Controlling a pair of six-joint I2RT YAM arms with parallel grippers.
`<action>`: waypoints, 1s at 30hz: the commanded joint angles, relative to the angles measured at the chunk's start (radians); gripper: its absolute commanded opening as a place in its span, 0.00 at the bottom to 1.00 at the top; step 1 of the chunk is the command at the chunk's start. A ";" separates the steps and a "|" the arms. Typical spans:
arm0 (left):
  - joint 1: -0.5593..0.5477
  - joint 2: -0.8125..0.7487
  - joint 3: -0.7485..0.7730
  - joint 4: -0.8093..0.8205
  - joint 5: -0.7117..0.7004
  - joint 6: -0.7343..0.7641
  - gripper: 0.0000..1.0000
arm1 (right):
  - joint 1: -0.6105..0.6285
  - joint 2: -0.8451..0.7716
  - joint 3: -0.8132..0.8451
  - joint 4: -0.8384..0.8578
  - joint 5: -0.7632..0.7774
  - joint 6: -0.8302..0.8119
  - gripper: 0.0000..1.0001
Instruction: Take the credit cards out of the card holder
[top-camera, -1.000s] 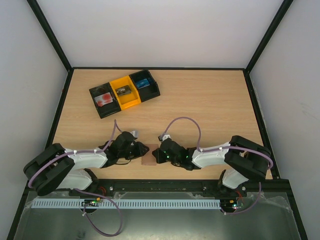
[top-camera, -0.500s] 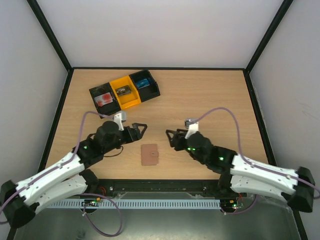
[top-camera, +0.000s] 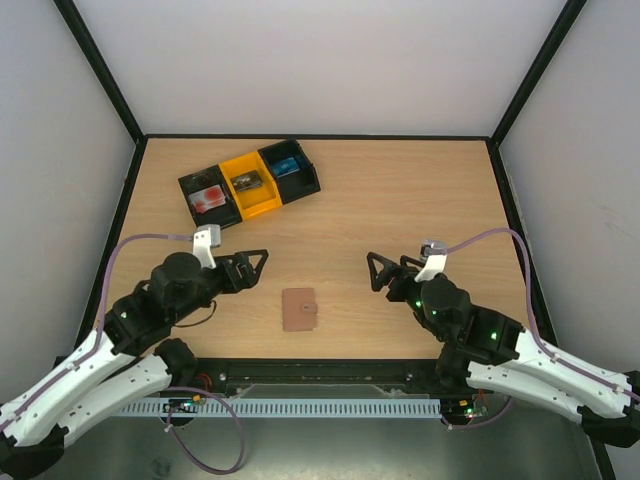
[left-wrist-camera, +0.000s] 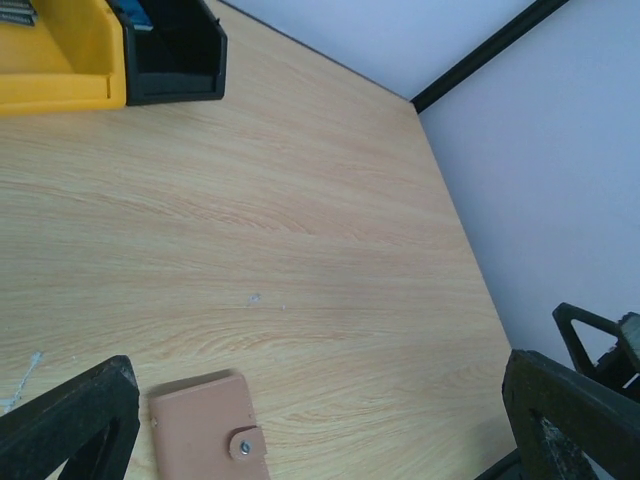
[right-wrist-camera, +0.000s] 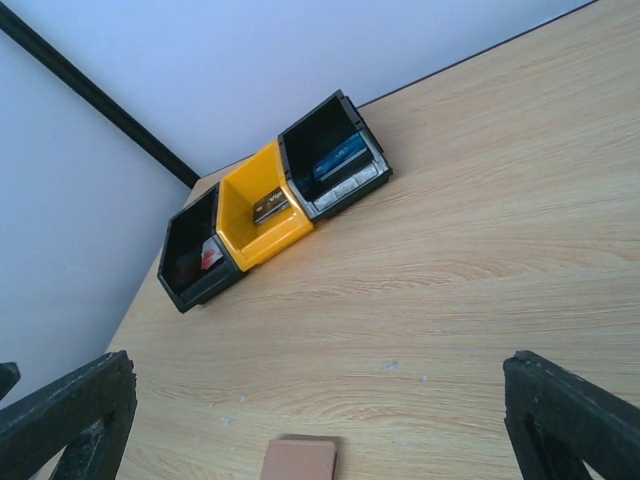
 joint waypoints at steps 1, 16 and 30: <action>0.000 -0.057 0.007 -0.027 -0.025 0.034 1.00 | -0.002 -0.044 -0.006 -0.075 0.072 0.035 0.98; 0.000 -0.187 -0.097 0.068 -0.035 0.030 1.00 | -0.001 -0.069 -0.059 -0.029 0.063 0.030 0.98; 0.002 0.071 -0.222 0.167 0.035 -0.003 1.00 | -0.001 0.247 -0.103 0.161 -0.052 0.007 0.98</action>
